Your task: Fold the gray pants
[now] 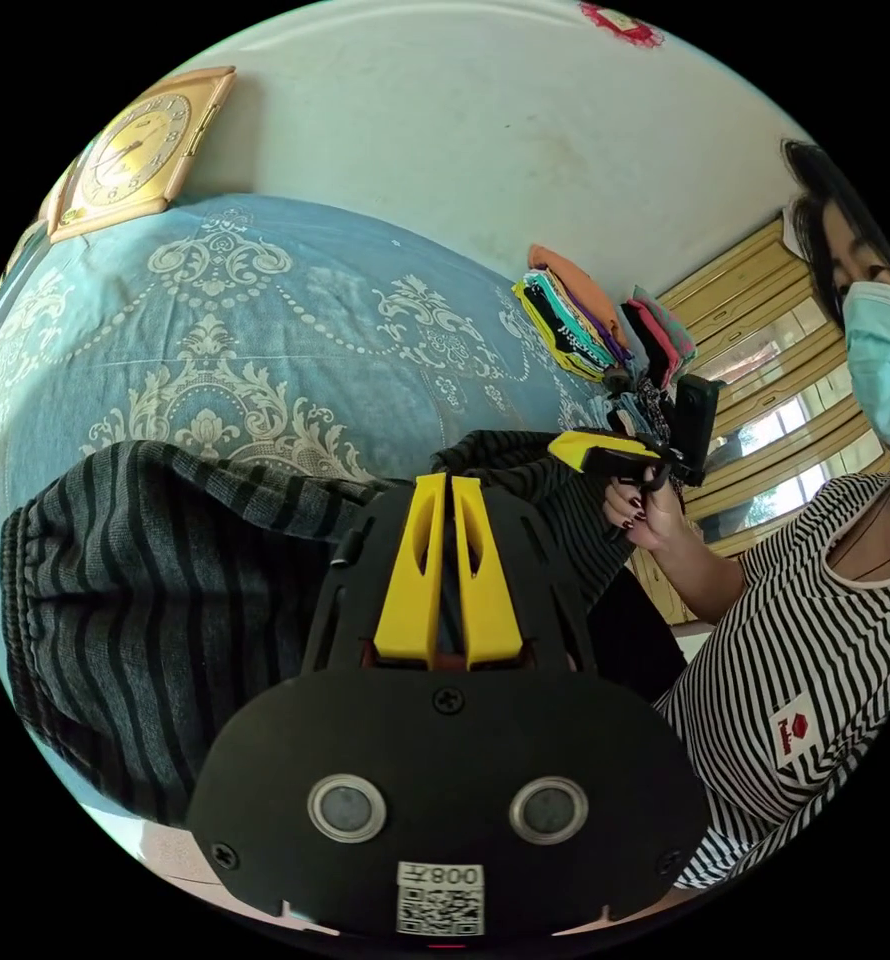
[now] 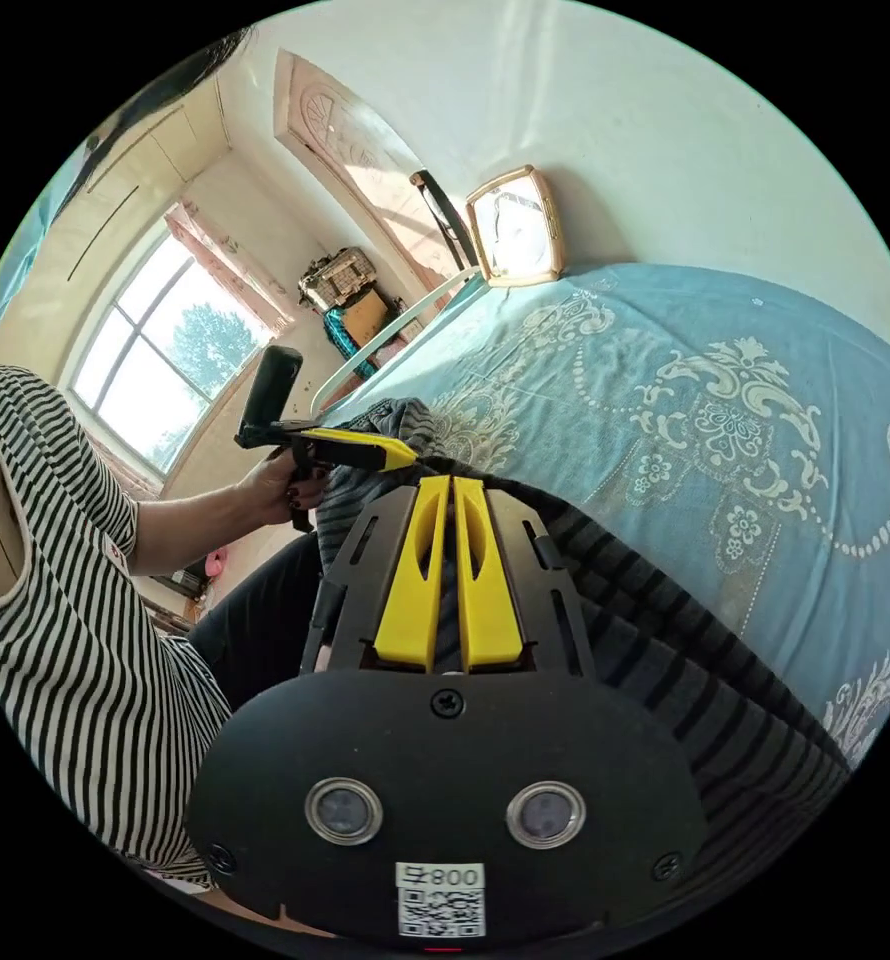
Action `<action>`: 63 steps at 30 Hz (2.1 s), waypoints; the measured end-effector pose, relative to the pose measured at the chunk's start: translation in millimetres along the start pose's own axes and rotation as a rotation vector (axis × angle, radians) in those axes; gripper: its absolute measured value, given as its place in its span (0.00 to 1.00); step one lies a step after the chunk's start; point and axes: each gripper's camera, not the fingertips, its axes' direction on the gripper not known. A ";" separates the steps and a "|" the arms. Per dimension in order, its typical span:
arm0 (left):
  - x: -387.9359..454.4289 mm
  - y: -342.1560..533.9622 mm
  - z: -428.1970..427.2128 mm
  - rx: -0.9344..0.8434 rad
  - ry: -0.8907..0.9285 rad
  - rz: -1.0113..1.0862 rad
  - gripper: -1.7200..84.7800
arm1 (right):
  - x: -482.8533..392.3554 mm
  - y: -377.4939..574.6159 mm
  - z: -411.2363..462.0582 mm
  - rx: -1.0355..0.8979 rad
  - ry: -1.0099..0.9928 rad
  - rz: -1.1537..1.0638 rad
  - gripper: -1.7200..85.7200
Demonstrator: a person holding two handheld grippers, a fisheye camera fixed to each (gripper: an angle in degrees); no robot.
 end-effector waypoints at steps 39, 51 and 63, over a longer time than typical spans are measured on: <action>-108.3 80.0 -123.9 0.167 -0.507 -0.222 0.12 | 53.4 -161.7 72.4 -0.281 -0.016 0.001 0.02; -217.0 133.0 -183.0 0.170 -0.339 -0.616 0.10 | 77.8 -173.7 63.9 -0.256 -0.049 0.079 0.02; -191.8 177.6 -243.1 0.494 -0.412 -0.587 0.03 | 112.9 -181.5 57.5 -0.231 -0.081 0.207 0.02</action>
